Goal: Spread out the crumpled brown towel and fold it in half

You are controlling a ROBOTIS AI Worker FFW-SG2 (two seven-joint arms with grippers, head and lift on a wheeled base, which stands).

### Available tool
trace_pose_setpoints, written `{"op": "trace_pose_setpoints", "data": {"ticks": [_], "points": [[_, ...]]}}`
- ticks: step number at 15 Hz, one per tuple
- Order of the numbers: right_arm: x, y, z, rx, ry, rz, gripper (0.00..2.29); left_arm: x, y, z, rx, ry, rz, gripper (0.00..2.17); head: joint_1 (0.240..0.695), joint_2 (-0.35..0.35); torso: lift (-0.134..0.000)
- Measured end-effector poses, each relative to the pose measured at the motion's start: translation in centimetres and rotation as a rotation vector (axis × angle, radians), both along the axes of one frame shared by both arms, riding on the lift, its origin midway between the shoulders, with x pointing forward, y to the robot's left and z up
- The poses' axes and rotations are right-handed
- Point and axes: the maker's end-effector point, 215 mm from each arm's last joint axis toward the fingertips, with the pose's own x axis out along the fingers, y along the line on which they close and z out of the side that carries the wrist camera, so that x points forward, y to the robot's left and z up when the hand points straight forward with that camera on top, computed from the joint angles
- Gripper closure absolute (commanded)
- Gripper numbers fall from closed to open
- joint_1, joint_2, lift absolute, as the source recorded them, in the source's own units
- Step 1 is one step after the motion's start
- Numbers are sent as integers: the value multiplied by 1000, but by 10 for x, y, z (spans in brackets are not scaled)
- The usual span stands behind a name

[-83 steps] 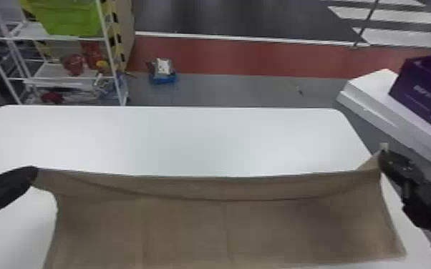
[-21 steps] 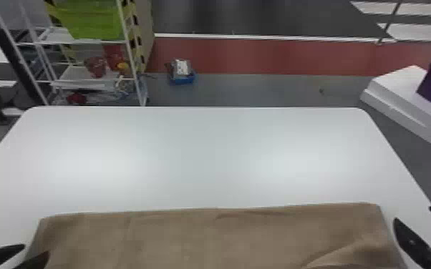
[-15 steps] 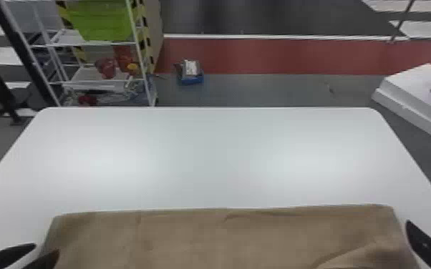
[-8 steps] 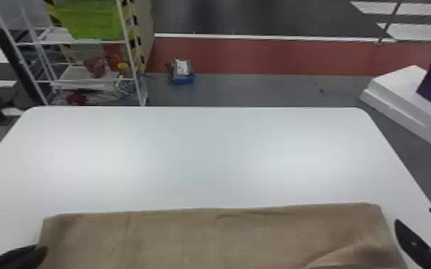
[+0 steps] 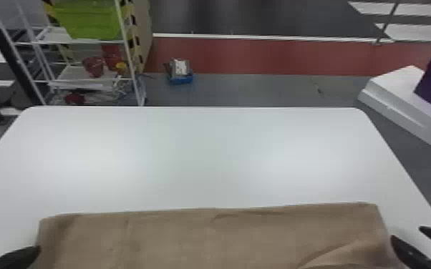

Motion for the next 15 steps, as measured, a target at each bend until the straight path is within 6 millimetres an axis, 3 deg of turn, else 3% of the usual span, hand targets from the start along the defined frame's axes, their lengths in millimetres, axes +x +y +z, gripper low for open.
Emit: {"op": "trace_pose_setpoints", "data": {"ticks": [3,7,14,15], "points": [[-3,0,-18,59,124,-24,218,0,-1,0,-7,-1,-4,1524,695,-58,-124],[0,20,-30,95,178,-6,282,-2,1,-1,-19,-5,1,1524,695,-18,-124],[4,37,-27,122,204,6,289,-6,7,0,-33,-20,6,1524,695,23,-124],[5,37,-27,125,211,5,488,-6,6,0,-35,-20,5,1524,695,24,-124]]}}
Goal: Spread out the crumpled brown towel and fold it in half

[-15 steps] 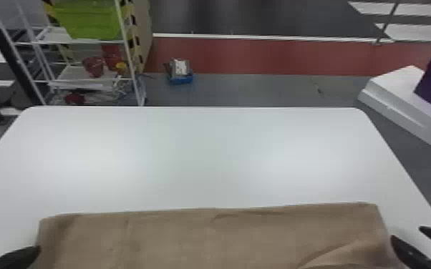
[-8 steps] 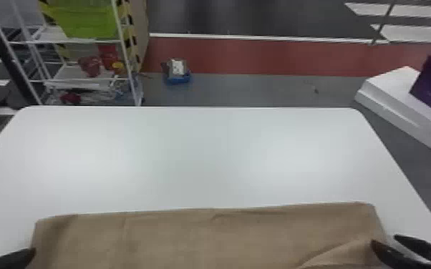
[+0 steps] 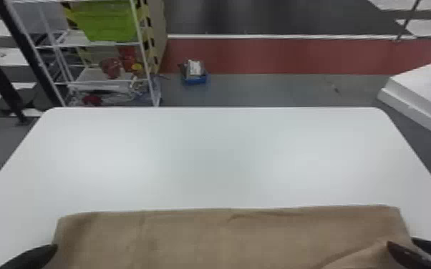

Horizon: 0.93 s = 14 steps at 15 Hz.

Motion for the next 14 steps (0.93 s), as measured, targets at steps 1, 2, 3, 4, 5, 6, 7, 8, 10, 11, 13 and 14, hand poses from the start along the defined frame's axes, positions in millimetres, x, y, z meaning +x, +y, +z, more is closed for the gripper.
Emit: {"op": "trace_pose_setpoints", "data": {"ticks": [1,2,3,4,5,6,7,8,10,11,13,14], "points": [[0,2,0,7,6,3,589,0,-1,0,-2,-1,-2,1524,695,26,-124],[1,4,1,16,12,7,589,0,-2,1,-6,-4,-6,1528,695,28,-124],[1,5,2,23,14,10,596,0,-2,2,-11,-7,-8,1528,695,29,-124],[2,6,3,26,14,11,755,0,-2,3,-16,-12,-8,1528,695,30,-124],[3,6,5,32,9,15,846,0,-2,5,-19,-15,-7,1528,695,31,-124],[4,5,7,35,4,15,846,1,-2,6,-21,-17,-6,1531,695,30,-124],[5,4,9,36,-1,14,846,1,-2,7,-23,-16,-3,1531,695,27,-124],[5,2,10,37,-4,13,846,1,-2,8,-25,-15,-2,1531,695,25,-124],[4,-3,13,39,-10,4,846,1,-3,10,-31,-14,-1,1683,695,17,-124],[3,-6,14,39,-13,-3,846,1,-4,11,-37,-13,-1,1713,695,12,-124],[2,-10,15,41,-15,-9,920,0,-5,11,-45,-7,2,1720,695,-2,-124],[2,-11,15,42,-14,-9,1214,0,-5,11,-47,-6,2,1787,695,-4,-124]]}}
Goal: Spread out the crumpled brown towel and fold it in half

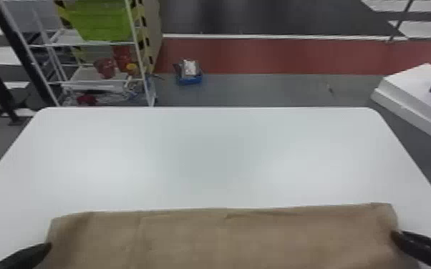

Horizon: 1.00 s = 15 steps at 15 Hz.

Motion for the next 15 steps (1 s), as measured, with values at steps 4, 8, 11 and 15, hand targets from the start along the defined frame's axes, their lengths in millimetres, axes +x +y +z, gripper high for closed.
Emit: {"op": "trace_pose_setpoints", "data": {"ticks": [4,8,11,15], "points": [[-1,-1,-2,7,4,5,1301,1,1,-1,-7,10,10,1787,695,-6,-124],[-1,-6,2,15,-6,-7,1301,7,8,2,-24,9,39,1784,695,-1,-124],[-2,-17,9,21,-25,-31,1298,9,12,2,-48,19,60,1787,695,-12,-124],[-5,-27,15,50,-45,-62,1291,10,17,2,-71,24,80,1784,695,-24,-124]]}}
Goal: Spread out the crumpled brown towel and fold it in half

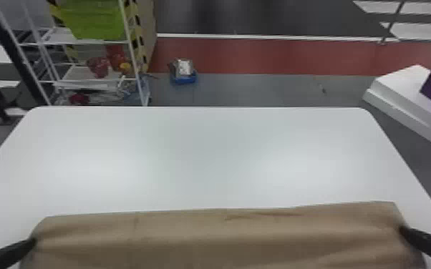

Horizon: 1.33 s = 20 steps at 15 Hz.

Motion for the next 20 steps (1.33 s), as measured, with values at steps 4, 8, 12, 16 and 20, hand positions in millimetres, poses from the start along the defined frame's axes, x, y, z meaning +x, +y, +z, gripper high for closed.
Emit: {"op": "trace_pose_setpoints", "data": {"ticks": [4,8,12,16,20], "points": [[0,-3,2,11,-10,-16,1285,-1,2,-5,-10,13,13,1784,695,-27,-124],[1,-5,0,13,-9,-25,1281,-1,5,-11,-4,22,21,1784,695,-23,-124],[4,-7,1,-6,-26,-36,1244,2,5,-13,18,19,18,1784,695,-29,-124],[10,-12,-3,-23,-46,-50,1237,7,2,-19,45,27,12,1784,695,-39,-124],[17,-9,-11,-30,-55,-39,1048,7,-2,-27,68,45,-2,1720,695,-45,-124]]}}
